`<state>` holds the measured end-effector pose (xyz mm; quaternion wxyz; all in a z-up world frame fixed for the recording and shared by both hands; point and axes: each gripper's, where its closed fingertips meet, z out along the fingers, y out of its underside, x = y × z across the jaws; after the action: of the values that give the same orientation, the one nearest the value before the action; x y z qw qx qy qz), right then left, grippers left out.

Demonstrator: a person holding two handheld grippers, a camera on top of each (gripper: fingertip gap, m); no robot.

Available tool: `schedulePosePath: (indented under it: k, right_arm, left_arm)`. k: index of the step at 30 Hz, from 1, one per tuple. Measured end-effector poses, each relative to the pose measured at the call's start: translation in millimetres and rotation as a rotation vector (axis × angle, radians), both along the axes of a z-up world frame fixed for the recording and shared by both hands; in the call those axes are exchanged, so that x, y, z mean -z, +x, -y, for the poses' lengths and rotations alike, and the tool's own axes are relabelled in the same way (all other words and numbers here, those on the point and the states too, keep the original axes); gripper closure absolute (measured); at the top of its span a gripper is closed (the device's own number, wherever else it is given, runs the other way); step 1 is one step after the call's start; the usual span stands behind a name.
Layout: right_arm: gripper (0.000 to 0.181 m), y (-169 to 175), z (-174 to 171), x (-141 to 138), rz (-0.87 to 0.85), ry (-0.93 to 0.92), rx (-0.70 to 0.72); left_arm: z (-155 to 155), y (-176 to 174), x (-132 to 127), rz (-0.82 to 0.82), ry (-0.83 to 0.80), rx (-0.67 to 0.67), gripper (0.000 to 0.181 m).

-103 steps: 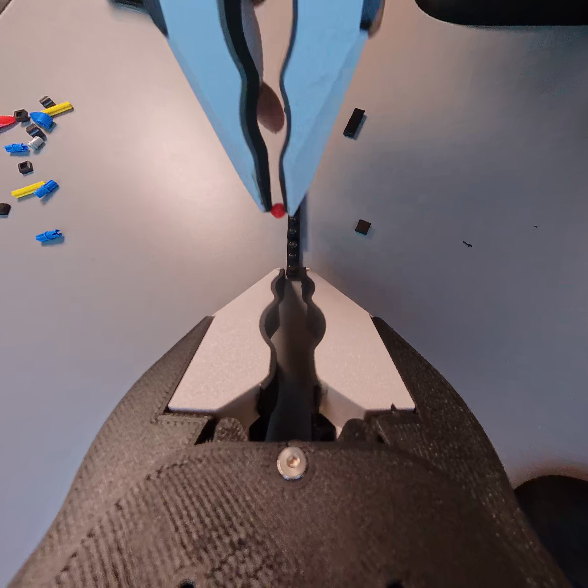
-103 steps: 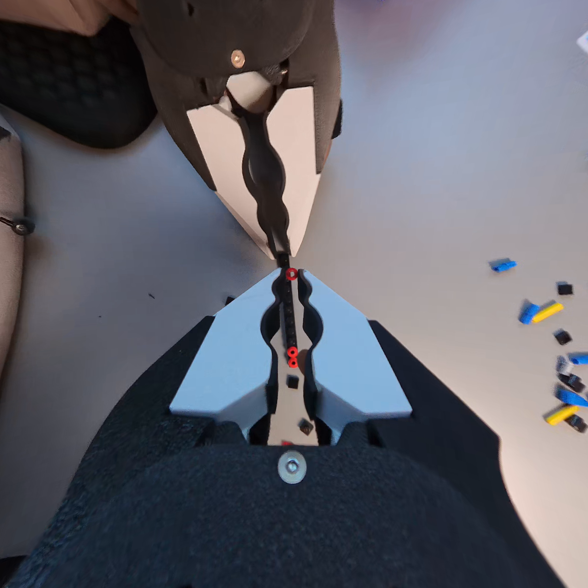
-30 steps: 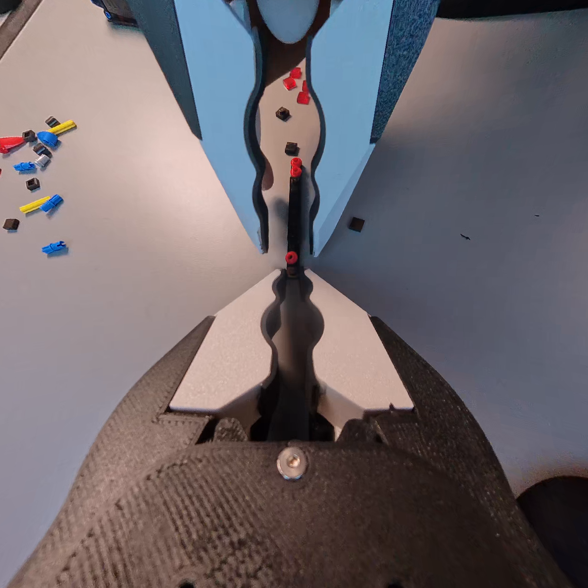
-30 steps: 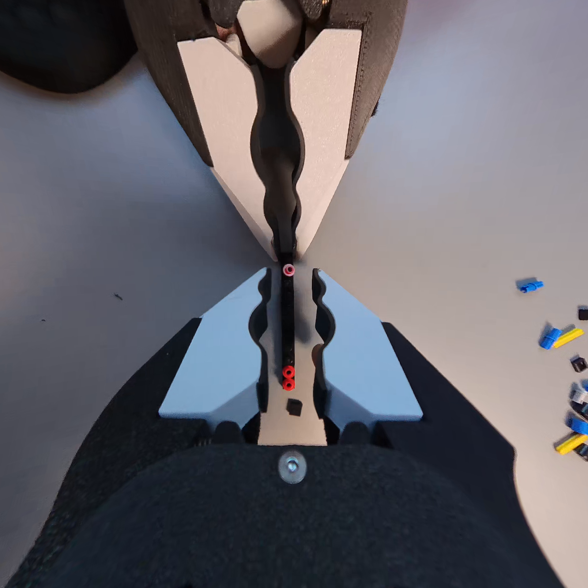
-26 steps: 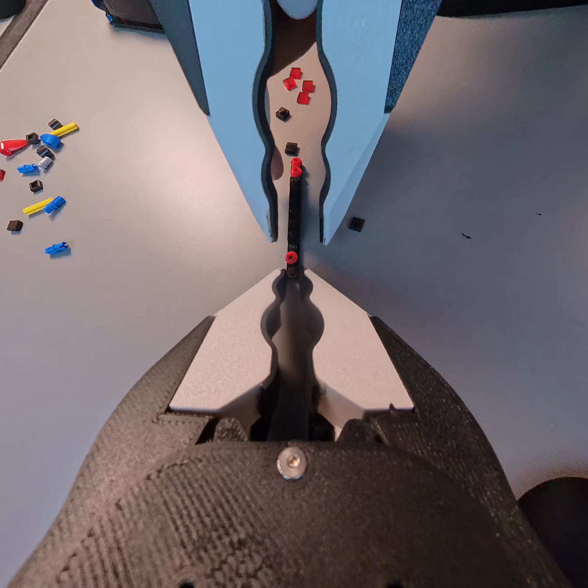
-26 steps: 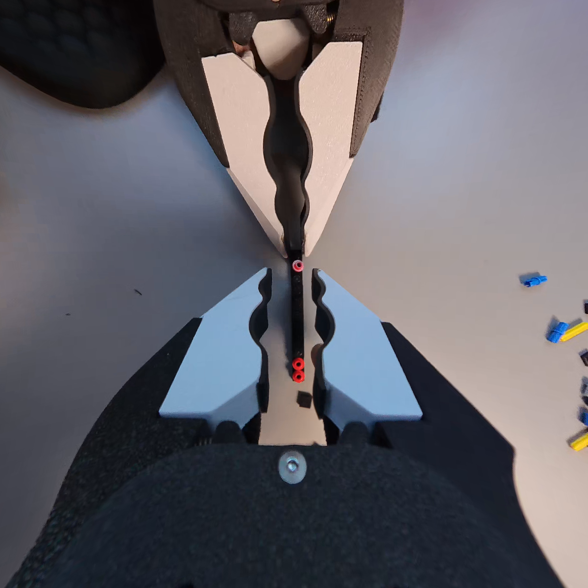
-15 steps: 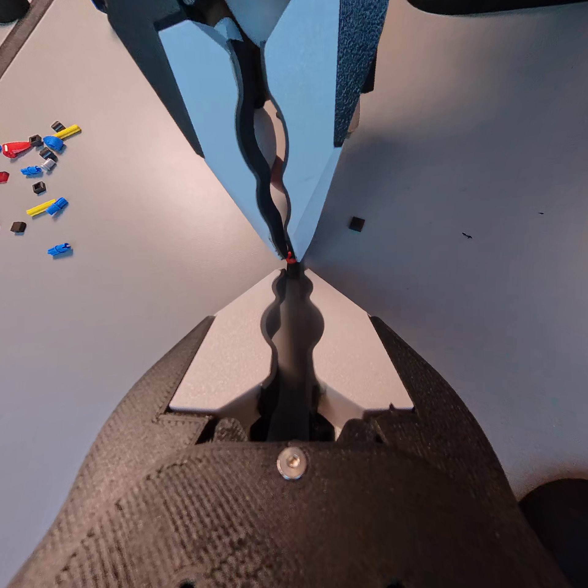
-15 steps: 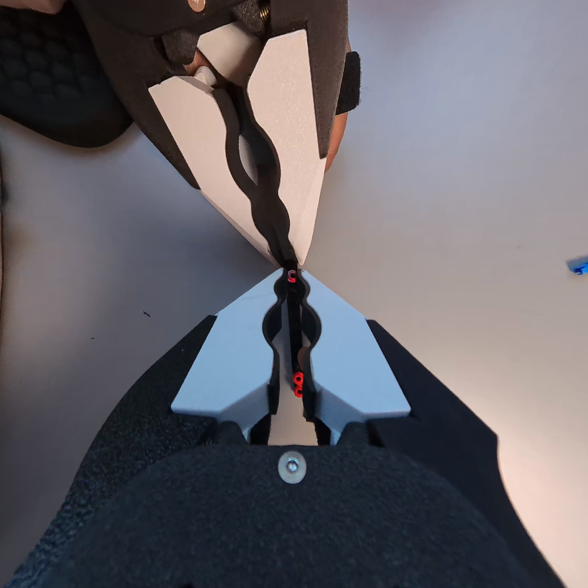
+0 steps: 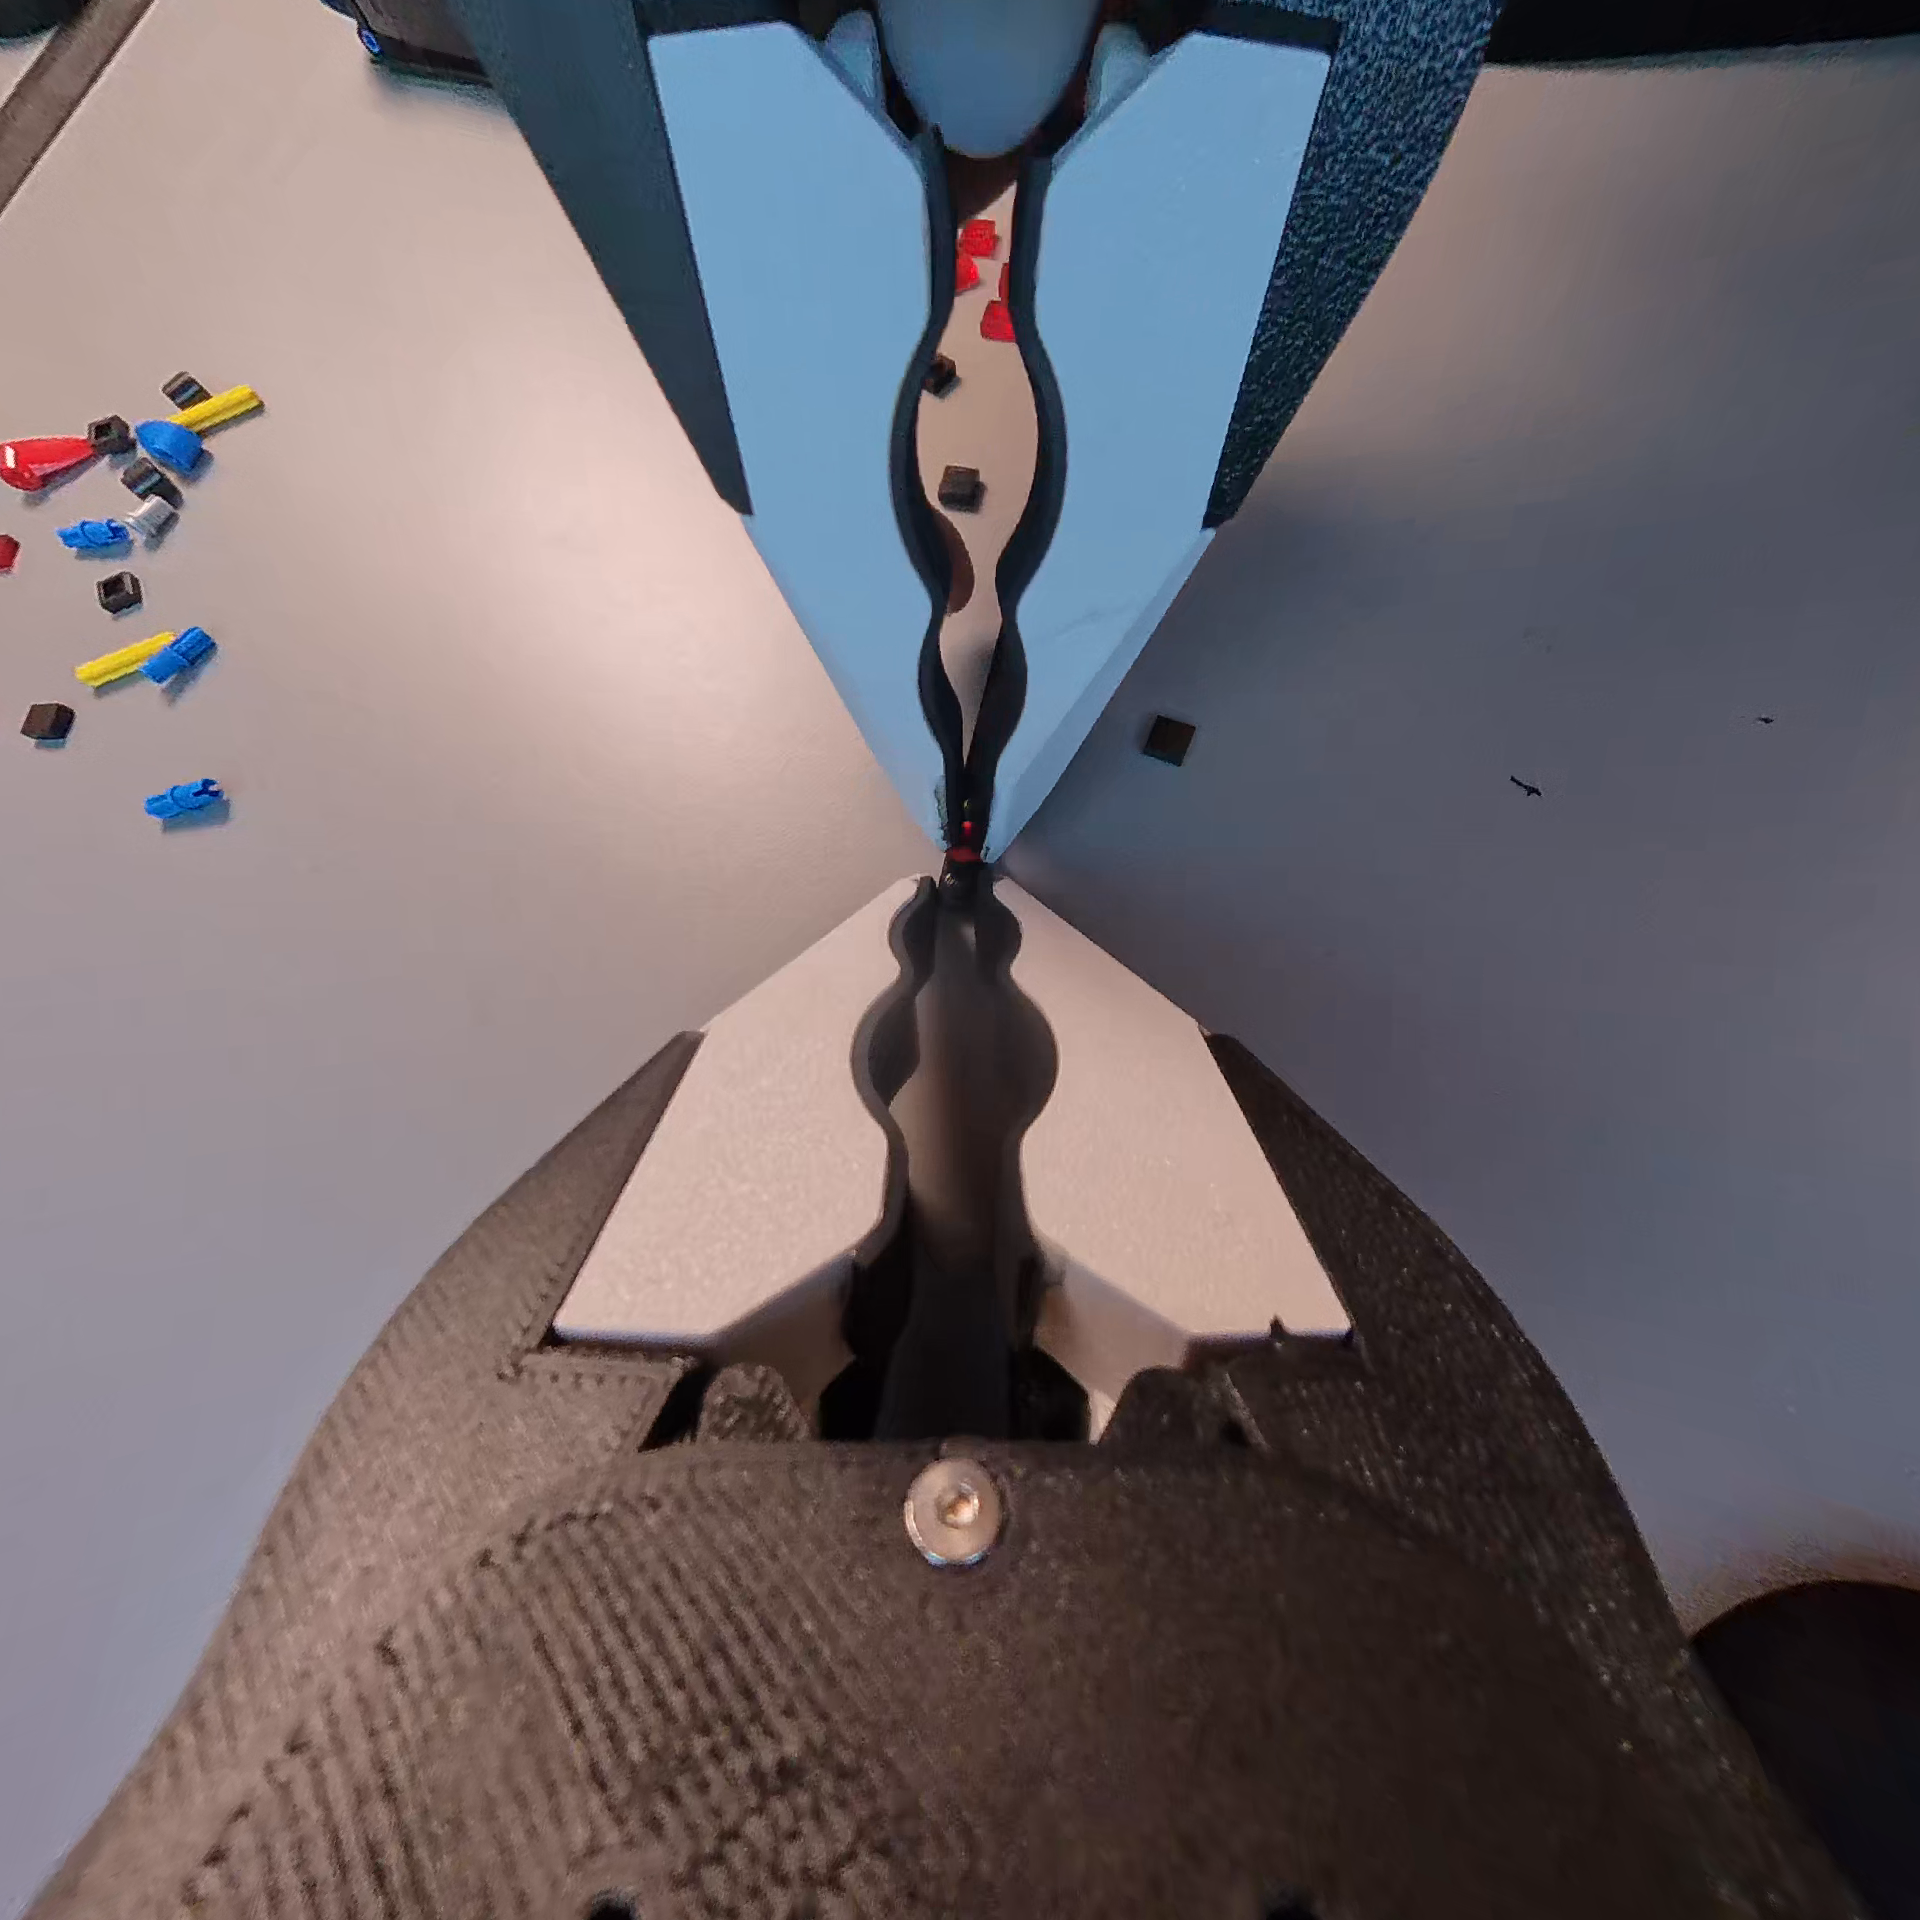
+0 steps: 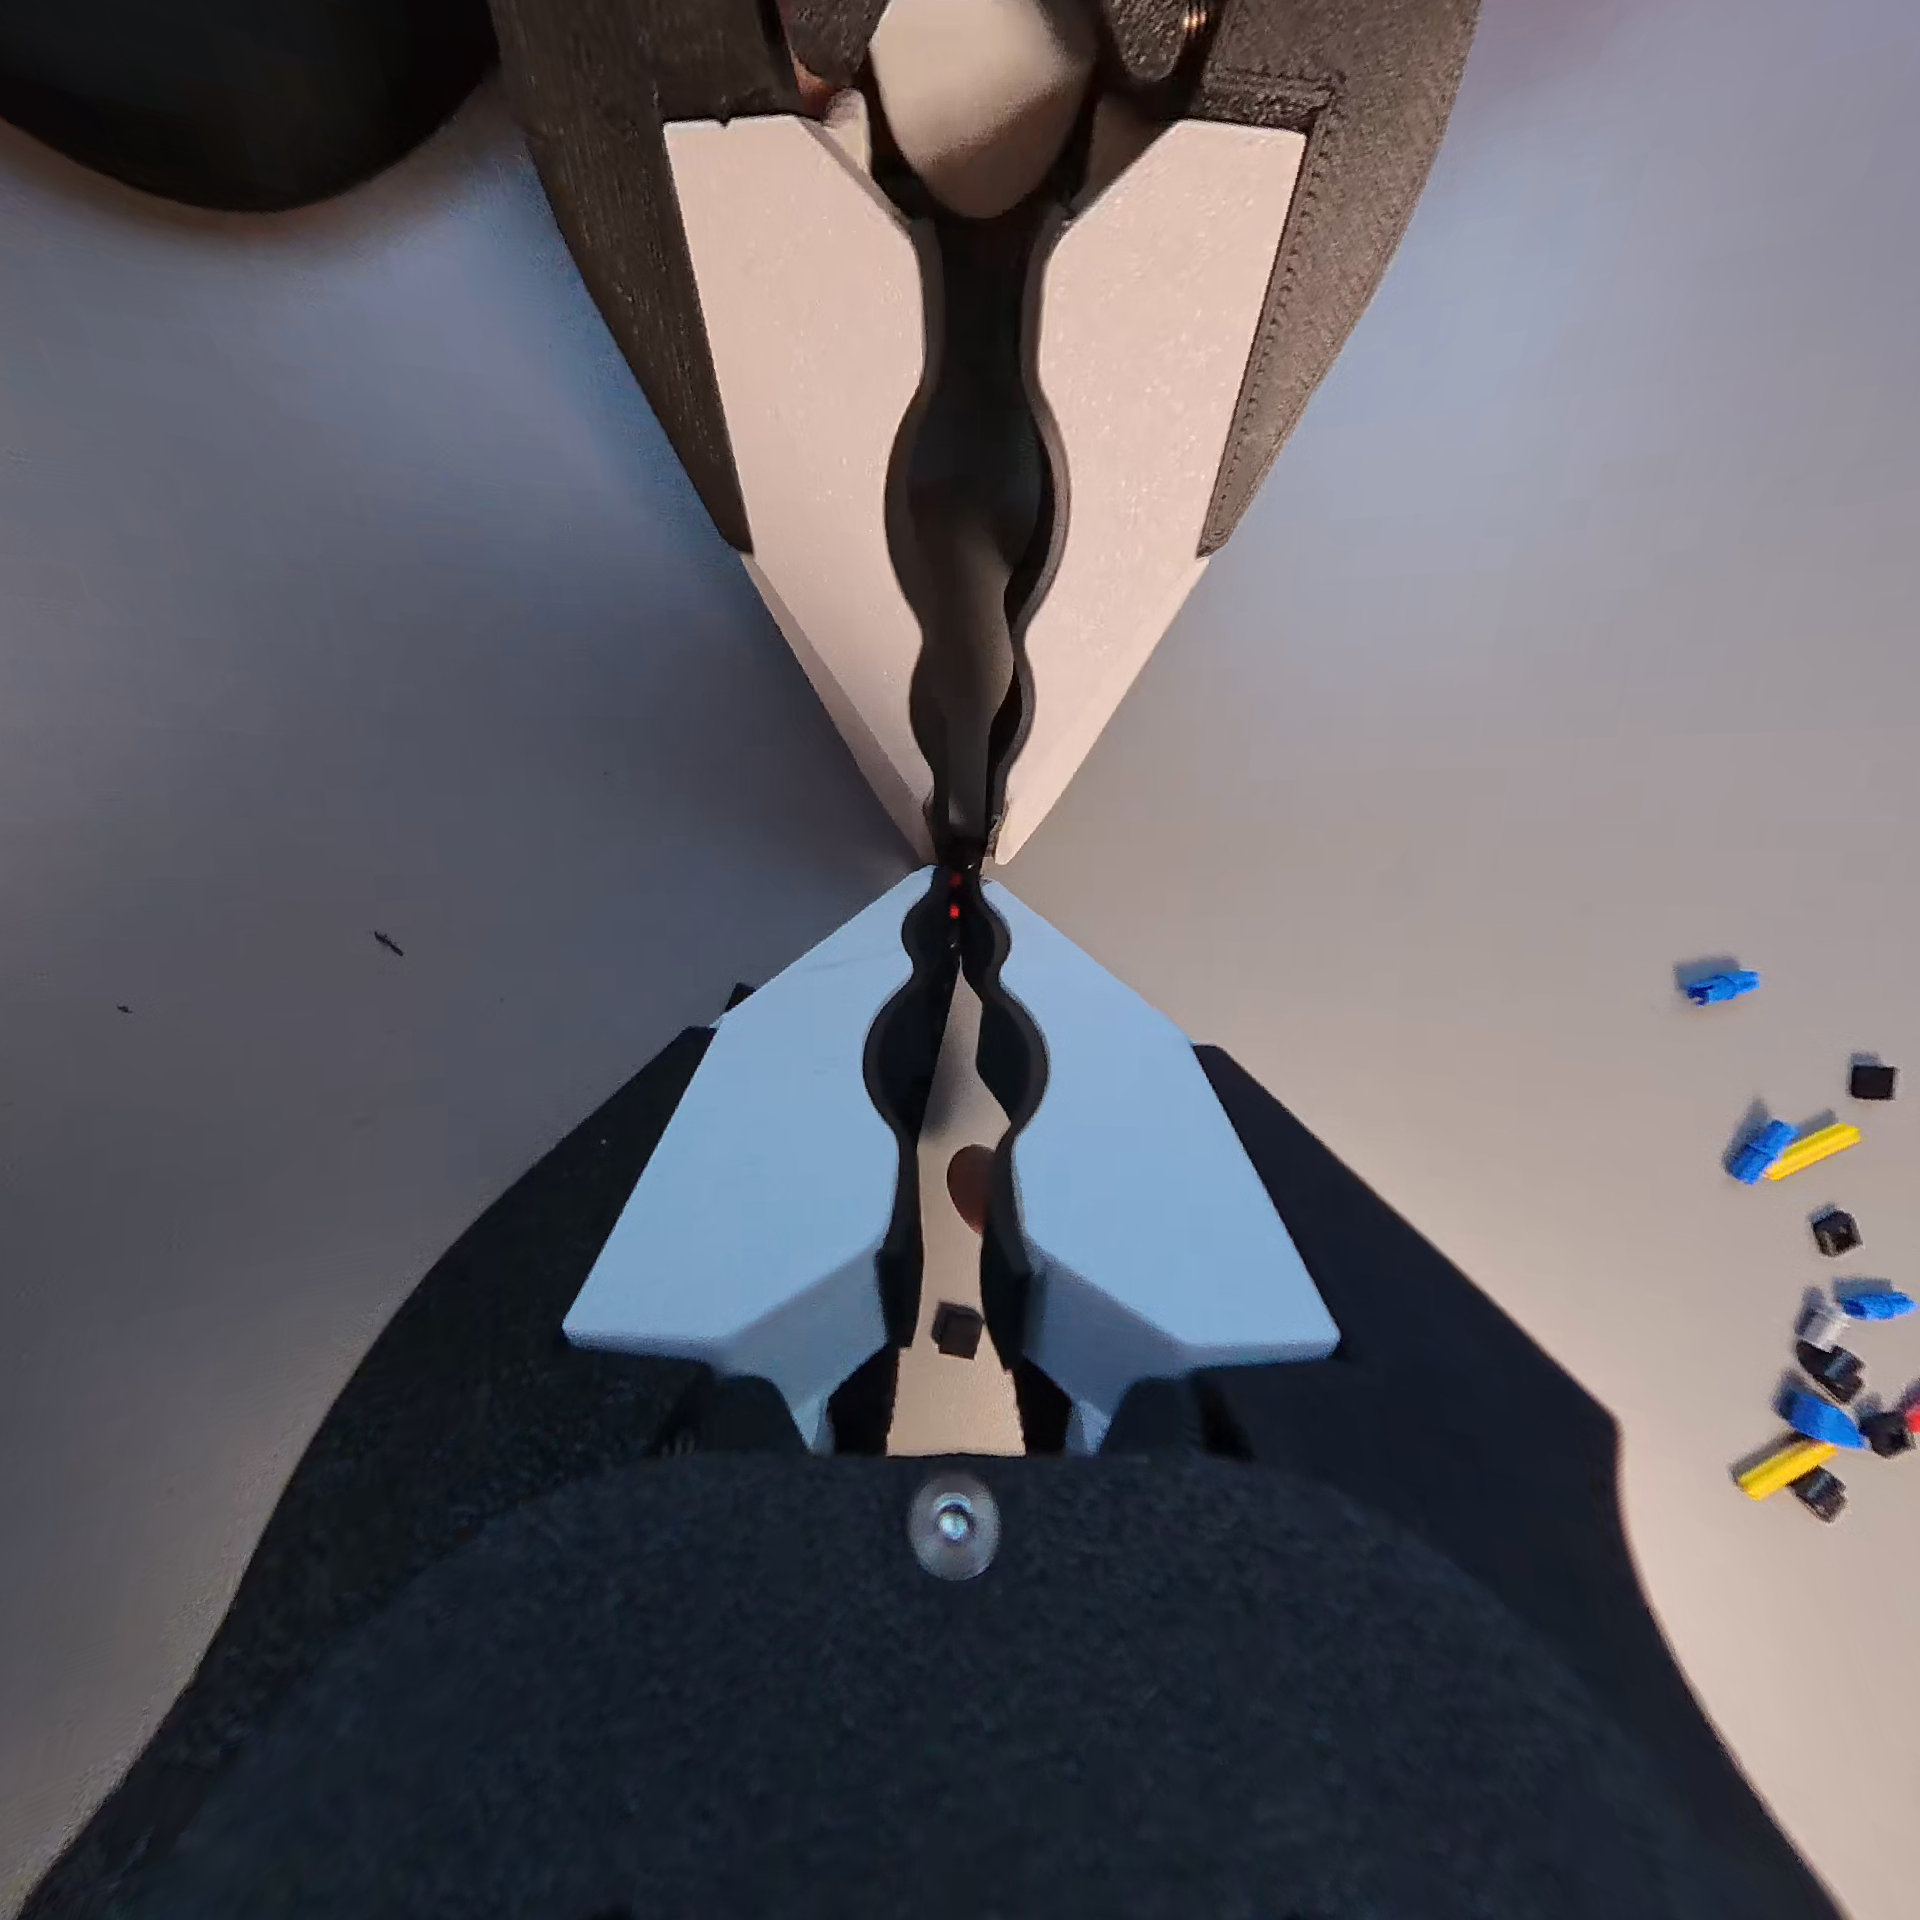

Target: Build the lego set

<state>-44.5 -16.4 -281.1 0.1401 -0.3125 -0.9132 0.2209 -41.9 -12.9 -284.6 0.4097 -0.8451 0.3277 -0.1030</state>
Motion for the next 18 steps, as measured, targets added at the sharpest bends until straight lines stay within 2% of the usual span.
schedulePosePath:
  k: [6, 10, 12, 15, 18]
  right_arm:
    - [0.181, -2.7, -0.1, 0.0, -0.007, -0.005, 0.004]
    - [0.181, -3.2, -0.4, -2.9, -0.021, -0.088, 0.046]
    - [0.167, -0.8, -2.4, -12.1, -0.026, -0.165, 0.094]
    - [0.165, 7.3, -21.7, -29.0, -0.087, -0.186, 0.165]
    - [0.165, 29.6, -52.0, -35.5, -0.098, -0.161, 0.254]
  left_arm:
    - [0.0, 0.1, 0.0, 0.008, -0.005, 0.0, 0.176]
    - [-0.2, 0.1, -0.1, 0.004, -0.003, -0.003, 0.176]
    - [-0.1, 0.2, 0.0, 0.001, 0.0, -0.007, 0.176]
    - [-0.3, 0.2, -0.1, 0.001, 0.0, -0.011, 0.176]
    - [-0.4, 0.1, -0.2, 0.004, -0.004, -0.018, 0.176]
